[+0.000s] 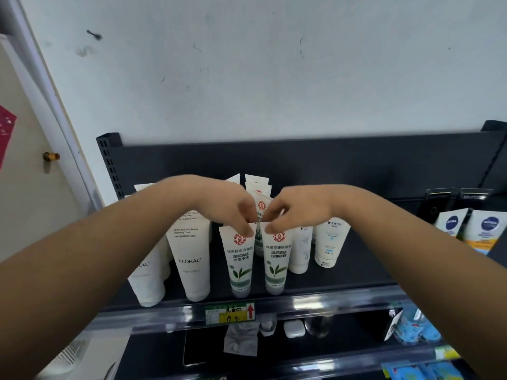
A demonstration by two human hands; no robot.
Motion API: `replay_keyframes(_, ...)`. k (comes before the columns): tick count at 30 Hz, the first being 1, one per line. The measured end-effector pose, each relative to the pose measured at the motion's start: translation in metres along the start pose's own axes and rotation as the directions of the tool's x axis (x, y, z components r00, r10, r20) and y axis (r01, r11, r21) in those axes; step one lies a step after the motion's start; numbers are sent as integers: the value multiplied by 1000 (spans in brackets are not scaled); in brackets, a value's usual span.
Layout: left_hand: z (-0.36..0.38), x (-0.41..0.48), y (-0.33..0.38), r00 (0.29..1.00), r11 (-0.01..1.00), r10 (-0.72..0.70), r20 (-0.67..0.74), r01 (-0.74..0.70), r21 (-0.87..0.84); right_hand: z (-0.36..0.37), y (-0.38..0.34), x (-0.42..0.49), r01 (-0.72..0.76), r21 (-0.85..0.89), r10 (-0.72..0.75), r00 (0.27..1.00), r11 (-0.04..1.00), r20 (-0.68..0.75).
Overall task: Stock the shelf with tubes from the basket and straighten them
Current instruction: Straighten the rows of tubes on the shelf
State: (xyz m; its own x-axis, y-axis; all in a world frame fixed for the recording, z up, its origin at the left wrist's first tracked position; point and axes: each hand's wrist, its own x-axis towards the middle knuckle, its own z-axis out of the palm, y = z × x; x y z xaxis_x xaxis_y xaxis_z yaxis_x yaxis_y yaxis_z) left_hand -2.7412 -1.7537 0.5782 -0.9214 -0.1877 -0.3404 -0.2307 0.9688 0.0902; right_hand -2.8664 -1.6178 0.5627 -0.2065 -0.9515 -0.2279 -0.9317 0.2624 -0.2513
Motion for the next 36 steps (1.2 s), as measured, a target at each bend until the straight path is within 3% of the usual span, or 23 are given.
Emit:
replay_keyframes(3,-17,-3,-13,987,993,15,-159,-34,-115,-14,11,9,26,84,-4,968,996,-250)
replay_keyframes(6,-19,15,-30,936,994,-111,-334,106,-35,-14,23,28,-77,36,85,919,996,-386)
replay_keyframes(9,-10,37,-39,935,967,-226,-274,250,56,-4,27,50,-175,-55,151,942,983,-301)
replay_keyframes(12,-5,52,-43,945,958,-250,-213,272,85,3,24,65,-168,-113,132,952,979,-275)
replay_keyframes(25,1,43,-33,980,982,-73,-186,103,159,1,26,50,-29,-224,-19,978,974,-210)
replay_keyframes(36,3,31,-23,990,992,-47,-136,63,114,-4,17,33,57,-208,-78,993,977,-94)
